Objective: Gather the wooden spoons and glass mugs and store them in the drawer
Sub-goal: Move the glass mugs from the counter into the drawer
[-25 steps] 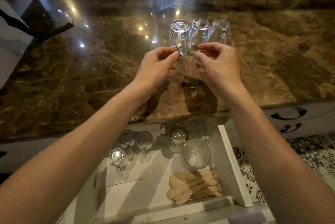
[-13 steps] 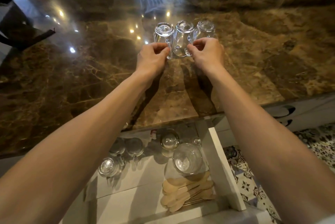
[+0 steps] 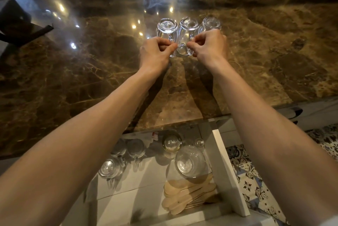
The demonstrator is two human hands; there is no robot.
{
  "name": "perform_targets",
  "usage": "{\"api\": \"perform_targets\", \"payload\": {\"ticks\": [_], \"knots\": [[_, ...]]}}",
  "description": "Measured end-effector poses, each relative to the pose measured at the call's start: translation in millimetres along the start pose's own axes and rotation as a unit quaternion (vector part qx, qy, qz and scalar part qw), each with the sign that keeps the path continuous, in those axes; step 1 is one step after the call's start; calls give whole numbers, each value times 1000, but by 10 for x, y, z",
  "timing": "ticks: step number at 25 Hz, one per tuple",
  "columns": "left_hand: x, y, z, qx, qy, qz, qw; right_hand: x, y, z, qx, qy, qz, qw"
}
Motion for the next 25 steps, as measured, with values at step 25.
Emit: {"api": "perform_targets", "payload": {"ticks": [25], "knots": [[612, -491, -65, -103, -6, 0, 995, 188, -583, 451, 96, 70, -18, 993]]}}
Point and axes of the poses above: each hand's wrist, its own y-axis towards the middle knuckle, its own x-axis out of the back of the hand, z = x × y, the point moved 9 cm from there along y, towards the middle knuckle, and after that the axes turned 5 degrees about y, right-handed, at the moved point
